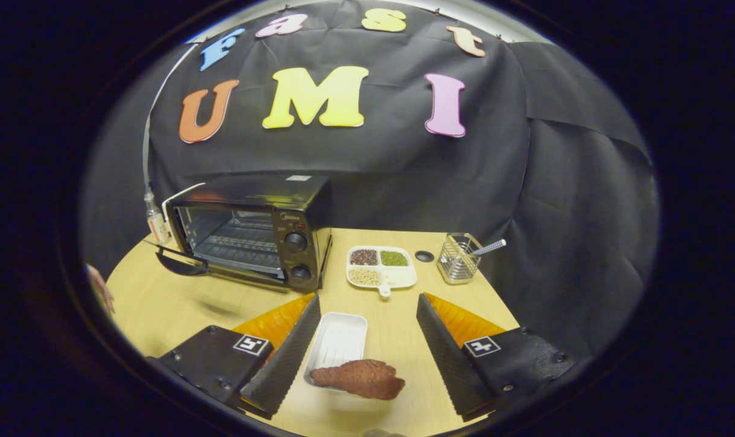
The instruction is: Open the toaster oven, put the food inside, and close the toaster oven door.
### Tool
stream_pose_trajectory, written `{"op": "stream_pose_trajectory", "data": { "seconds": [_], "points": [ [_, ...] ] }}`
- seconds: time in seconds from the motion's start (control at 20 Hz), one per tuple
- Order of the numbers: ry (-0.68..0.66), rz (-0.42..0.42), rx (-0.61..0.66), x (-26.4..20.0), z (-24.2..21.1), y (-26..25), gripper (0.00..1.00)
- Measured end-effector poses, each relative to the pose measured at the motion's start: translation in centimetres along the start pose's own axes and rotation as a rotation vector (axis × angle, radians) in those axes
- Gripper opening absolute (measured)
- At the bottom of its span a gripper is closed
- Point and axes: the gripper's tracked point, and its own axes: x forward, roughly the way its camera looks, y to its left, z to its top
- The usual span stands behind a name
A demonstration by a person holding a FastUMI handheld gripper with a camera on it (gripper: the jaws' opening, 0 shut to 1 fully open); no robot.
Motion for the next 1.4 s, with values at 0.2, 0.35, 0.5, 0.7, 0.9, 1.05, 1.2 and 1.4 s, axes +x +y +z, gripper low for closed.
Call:
{"op": "stream_pose_trajectory", "data": {
  "seconds": [0.2,0.35,0.5,0.7,0.9,1.05,1.2,1.4],
  "points": [
    [0.122,0.027,0.086,0.8,-3.8,-1.8,1.00],
    [0.220,0.091,0.163,0.8,-7.1,-1.8,1.00],
    [0.327,0.169,0.284,0.3,-9.8,-0.8,0.91],
    [0.412,0.259,0.468,0.0,-11.5,0.7,0.60],
    [0.395,0.331,0.556,-0.4,-10.4,1.2,0.28],
    [0.382,0.369,0.563,-0.9,-9.4,1.6,0.17],
    [0.316,0.407,0.614,-1.9,-5.4,1.9,0.15],
    [0.214,0.469,0.660,-3.2,1.6,3.2,0.15]
  ]
}}
